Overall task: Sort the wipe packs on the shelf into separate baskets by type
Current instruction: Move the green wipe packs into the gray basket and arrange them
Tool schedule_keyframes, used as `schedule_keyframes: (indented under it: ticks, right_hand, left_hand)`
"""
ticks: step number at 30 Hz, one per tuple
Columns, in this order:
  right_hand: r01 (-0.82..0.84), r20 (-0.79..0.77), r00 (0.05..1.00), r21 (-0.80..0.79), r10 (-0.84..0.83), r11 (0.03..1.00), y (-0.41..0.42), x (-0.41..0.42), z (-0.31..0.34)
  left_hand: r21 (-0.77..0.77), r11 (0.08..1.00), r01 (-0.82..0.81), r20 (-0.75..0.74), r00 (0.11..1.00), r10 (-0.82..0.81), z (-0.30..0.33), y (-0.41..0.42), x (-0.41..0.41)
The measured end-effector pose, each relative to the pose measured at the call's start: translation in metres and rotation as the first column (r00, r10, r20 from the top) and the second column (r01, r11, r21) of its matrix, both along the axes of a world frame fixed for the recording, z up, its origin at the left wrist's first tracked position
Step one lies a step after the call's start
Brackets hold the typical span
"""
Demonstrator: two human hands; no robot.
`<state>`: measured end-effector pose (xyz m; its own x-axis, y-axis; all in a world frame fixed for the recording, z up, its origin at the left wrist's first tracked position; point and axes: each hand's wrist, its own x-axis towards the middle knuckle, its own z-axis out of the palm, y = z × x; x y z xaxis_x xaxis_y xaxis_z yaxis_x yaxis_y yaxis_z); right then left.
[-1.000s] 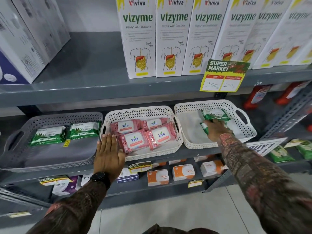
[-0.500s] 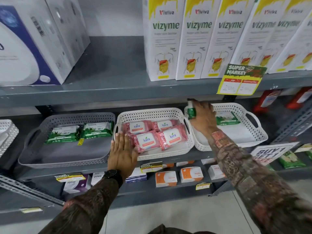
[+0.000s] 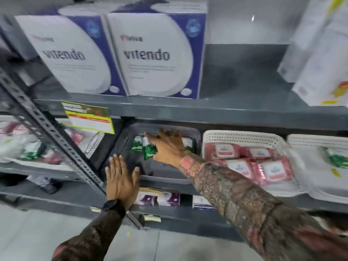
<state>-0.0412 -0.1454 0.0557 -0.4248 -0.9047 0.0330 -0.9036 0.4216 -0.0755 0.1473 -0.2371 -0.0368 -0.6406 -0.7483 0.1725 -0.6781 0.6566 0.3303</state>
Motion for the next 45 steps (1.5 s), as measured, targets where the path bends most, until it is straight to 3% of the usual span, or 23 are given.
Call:
schedule_keyframes:
  ticks: [9, 16, 19, 21, 24, 28, 32, 36, 39, 45]
  right_hand:
    - [0.000, -0.038, 0.999, 0.160, 0.006, 0.987, -0.085, 0.025, -0.045]
    - [-0.060, -0.029, 0.998, 0.073, 0.063, 0.995, -0.060, 0.012, -0.051]
    - [-0.036, -0.047, 0.998, -0.077, 0.032, 0.996, -0.014, -0.002, -0.045]
    - [0.010, -0.066, 0.998, -0.166, -0.021, 0.986, 0.027, -0.017, -0.037]
    - [0.130, -0.098, 0.982, -0.258, -0.160, 0.957, 0.109, -0.052, -0.026]
    - [0.371, -0.055, 0.914, -0.288, -0.403, 0.883, 0.239, -0.106, -0.016]
    - [0.631, -0.023, 0.755, -0.251, -0.656, 0.734, 0.373, -0.155, -0.014]
    - [0.778, 0.021, 0.620, -0.140, -0.784, 0.612, 0.456, -0.193, -0.018]
    - [0.818, 0.066, 0.575, -0.062, -0.816, 0.572, 0.485, -0.221, -0.025]
    - [0.800, 0.110, 0.569, 0.156, -0.815, 0.579, 0.502, -0.279, -0.031]
  left_hand:
    - [-0.016, 0.998, 0.057, -0.071, 0.996, -0.058, -0.027, -0.010, 0.006]
    - [0.025, 0.999, 0.022, -0.096, 0.995, -0.019, -0.021, -0.010, 0.004]
    - [0.044, 0.999, -0.032, -0.174, 0.984, 0.040, -0.012, 0.001, -0.001]
    - [0.022, 1.000, 0.010, -0.212, 0.977, -0.005, -0.005, 0.026, -0.014]
    - [-0.010, 0.970, 0.244, -0.197, 0.950, -0.241, 0.002, 0.097, -0.058]
    - [-0.013, 0.823, 0.568, -0.093, 0.819, -0.566, 0.007, 0.212, -0.129]
    - [0.015, 0.704, 0.710, 0.021, 0.703, -0.711, 0.015, 0.300, -0.189]
    - [0.073, 0.702, 0.708, 0.186, 0.682, -0.707, 0.016, 0.324, -0.224]
    - [0.025, 0.727, 0.686, 0.274, 0.695, -0.665, 0.016, 0.329, -0.226]
    - [-0.032, 0.715, 0.699, 0.274, 0.694, -0.666, 0.013, 0.335, -0.227]
